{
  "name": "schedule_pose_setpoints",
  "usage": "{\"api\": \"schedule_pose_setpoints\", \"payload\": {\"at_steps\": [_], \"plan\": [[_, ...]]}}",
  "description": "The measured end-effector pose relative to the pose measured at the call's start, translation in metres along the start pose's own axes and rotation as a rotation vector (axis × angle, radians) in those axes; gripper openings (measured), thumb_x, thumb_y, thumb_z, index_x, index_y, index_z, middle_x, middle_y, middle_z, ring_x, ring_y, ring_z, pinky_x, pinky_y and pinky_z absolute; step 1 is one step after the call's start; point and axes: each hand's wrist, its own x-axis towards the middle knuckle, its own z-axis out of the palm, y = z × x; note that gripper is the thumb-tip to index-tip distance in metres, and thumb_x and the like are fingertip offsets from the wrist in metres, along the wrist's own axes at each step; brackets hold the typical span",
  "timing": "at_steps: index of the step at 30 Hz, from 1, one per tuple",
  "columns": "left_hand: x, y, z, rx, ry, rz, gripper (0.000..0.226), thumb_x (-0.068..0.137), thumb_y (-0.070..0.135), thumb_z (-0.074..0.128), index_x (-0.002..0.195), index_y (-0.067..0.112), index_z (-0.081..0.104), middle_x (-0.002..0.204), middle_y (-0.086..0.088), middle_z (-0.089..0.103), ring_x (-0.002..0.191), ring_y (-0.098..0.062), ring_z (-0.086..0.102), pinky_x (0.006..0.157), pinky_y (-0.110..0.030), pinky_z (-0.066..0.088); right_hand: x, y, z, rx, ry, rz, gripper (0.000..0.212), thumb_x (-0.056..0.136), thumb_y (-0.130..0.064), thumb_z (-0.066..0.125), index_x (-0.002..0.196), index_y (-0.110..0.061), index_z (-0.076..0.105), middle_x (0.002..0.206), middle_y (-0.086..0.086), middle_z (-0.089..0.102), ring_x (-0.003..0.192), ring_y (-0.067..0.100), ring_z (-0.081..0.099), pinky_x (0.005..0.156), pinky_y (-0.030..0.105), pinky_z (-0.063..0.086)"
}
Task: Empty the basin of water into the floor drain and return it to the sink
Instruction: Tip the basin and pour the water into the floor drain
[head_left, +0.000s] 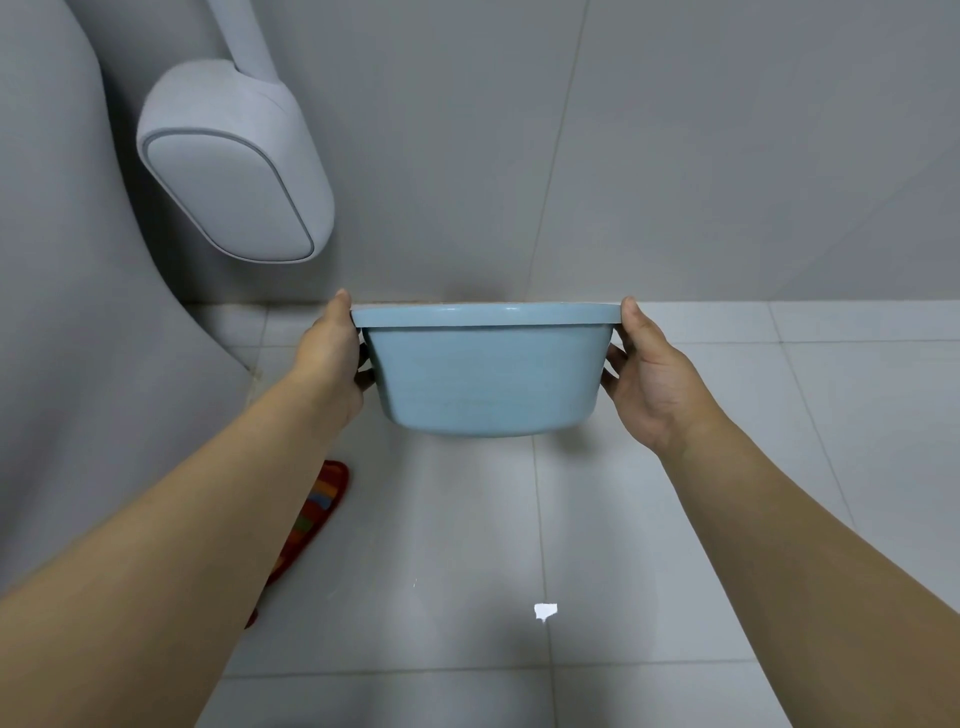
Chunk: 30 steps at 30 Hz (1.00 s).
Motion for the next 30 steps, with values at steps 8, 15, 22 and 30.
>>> {"api": "schedule_pose_setpoints", "payload": {"at_steps": [8, 15, 22, 30], "plan": [[-0.0011, 0.001, -0.0007, 0.03, 0.003, 0.009, 0.034, 0.103, 0.046, 0.045, 0.118, 0.018, 0.057, 0.113, -0.002, 0.068, 0.1, -0.021, 0.065, 0.071, -0.034, 0.052, 0.0001, -0.001, 0.0018, -0.009, 0.012, 0.0, 0.032, 0.095, -0.043, 0.064, 0.12, -0.024, 0.06, 0.103, -0.018, 0.071, 0.111, 0.011, 0.062, 0.112, 0.042, 0.042], [-0.0023, 0.0011, 0.0005, 0.043, -0.003, 0.005, 0.041, 0.103, 0.048, 0.044, 0.125, 0.017, 0.058, 0.114, -0.002, 0.068, 0.104, -0.021, 0.066, 0.079, -0.035, 0.054, -0.0015, -0.0015, 0.0022, -0.03, 0.006, 0.007, 0.03, 0.097, -0.044, 0.061, 0.119, -0.024, 0.061, 0.102, -0.02, 0.072, 0.113, 0.01, 0.062, 0.112, 0.041, 0.042], [-0.0039, 0.0017, 0.002, 0.059, -0.005, 0.005, 0.048, 0.103, 0.049, 0.042, 0.133, 0.014, 0.057, 0.126, -0.006, 0.068, 0.116, -0.024, 0.065, 0.089, -0.039, 0.054, -0.0019, -0.0032, 0.0032, -0.049, 0.014, 0.008, 0.038, 0.096, -0.046, 0.061, 0.126, -0.024, 0.06, 0.109, -0.02, 0.071, 0.12, 0.011, 0.06, 0.114, 0.042, 0.041], [-0.003, 0.0022, 0.0008, 0.061, -0.006, 0.004, 0.05, 0.102, 0.051, 0.042, 0.132, 0.014, 0.058, 0.121, -0.005, 0.069, 0.108, -0.023, 0.066, 0.082, -0.036, 0.055, -0.0026, -0.0045, 0.0067, -0.081, 0.034, 0.013, 0.043, 0.095, -0.048, 0.061, 0.13, -0.022, 0.06, 0.113, -0.019, 0.07, 0.124, 0.01, 0.059, 0.111, 0.04, 0.043]]}}
